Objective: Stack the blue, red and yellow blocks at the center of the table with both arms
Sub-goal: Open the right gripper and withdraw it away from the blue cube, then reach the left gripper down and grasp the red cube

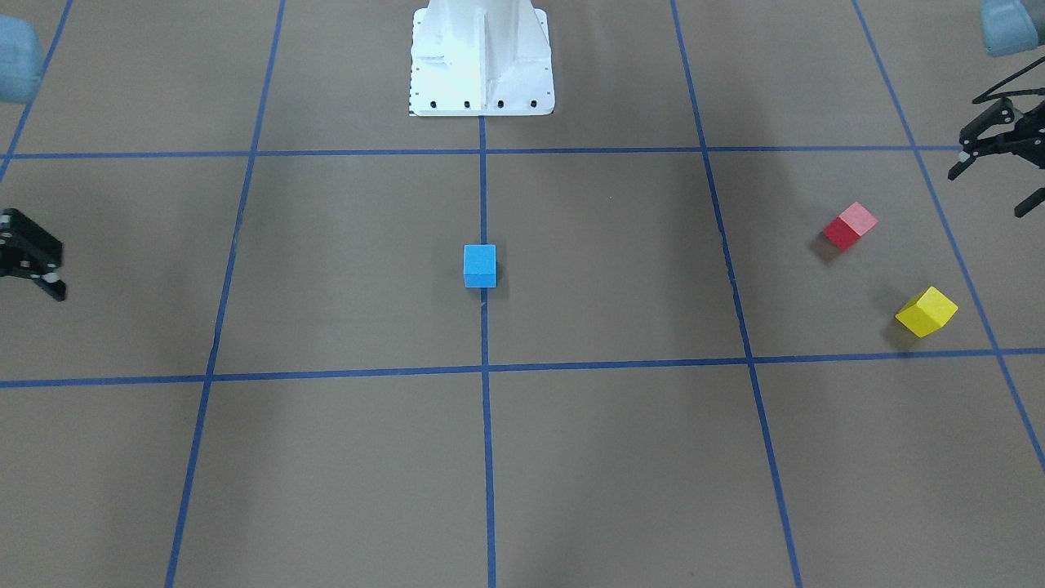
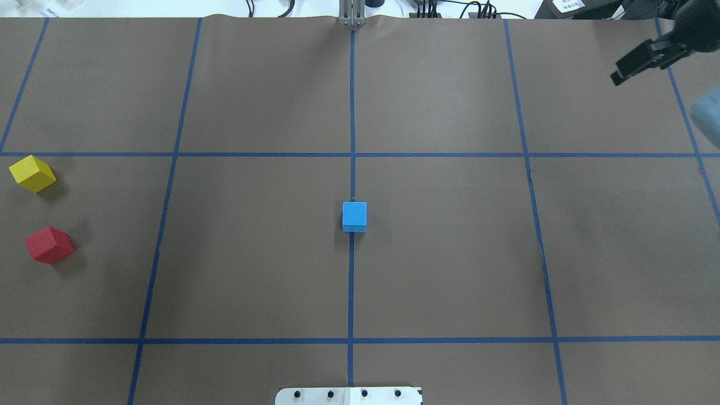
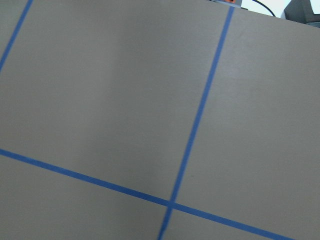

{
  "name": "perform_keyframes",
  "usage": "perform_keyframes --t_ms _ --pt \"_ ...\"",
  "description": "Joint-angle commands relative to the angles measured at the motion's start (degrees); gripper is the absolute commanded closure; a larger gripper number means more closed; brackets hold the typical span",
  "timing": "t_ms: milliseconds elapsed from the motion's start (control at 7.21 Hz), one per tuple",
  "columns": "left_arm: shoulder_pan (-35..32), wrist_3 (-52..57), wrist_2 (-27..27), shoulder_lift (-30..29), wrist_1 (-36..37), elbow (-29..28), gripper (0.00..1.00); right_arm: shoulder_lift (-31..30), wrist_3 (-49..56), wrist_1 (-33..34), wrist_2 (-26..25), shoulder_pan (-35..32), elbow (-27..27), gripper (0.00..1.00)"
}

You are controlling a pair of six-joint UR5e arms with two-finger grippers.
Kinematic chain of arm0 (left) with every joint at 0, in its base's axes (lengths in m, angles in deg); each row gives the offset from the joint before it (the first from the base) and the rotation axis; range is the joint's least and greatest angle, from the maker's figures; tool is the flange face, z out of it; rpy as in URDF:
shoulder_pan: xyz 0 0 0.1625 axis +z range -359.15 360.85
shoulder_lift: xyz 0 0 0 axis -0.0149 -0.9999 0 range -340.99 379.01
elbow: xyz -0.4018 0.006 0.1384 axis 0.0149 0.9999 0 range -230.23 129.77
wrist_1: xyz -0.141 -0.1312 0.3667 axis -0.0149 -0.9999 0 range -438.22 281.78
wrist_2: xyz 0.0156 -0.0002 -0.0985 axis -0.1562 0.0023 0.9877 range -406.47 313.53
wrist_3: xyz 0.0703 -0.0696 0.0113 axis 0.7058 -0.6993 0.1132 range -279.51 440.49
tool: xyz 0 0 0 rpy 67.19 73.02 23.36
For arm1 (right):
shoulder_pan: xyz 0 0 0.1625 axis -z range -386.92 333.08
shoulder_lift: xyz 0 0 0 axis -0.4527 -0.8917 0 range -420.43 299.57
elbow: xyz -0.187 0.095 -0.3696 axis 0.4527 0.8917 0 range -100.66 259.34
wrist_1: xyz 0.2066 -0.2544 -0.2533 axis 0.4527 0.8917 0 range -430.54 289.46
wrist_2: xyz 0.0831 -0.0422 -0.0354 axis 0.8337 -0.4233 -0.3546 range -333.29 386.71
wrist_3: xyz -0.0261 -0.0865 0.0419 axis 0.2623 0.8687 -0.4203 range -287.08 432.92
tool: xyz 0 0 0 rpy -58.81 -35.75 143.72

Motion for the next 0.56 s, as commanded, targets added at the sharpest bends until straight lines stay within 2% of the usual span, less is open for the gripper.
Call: perform_keyframes --t_ms 0,139,416 --pt "5.43 -2.57 -2.47 1.34 -3.15 -0.12 0.00 -11.81 18.41 0.10 3.95 -11.81 -0.02 0.00" --pt "9.37 -6.68 -6.48 2.73 -7.94 -0.21 0.00 -16.65 21.17 -0.07 3.60 -14.38 0.15 0.00" --pt "17.11 -10.85 -12.81 2.92 -15.00 -4.31 0.00 -20.64 24.53 -0.42 3.43 -18.09 -0.11 0.00"
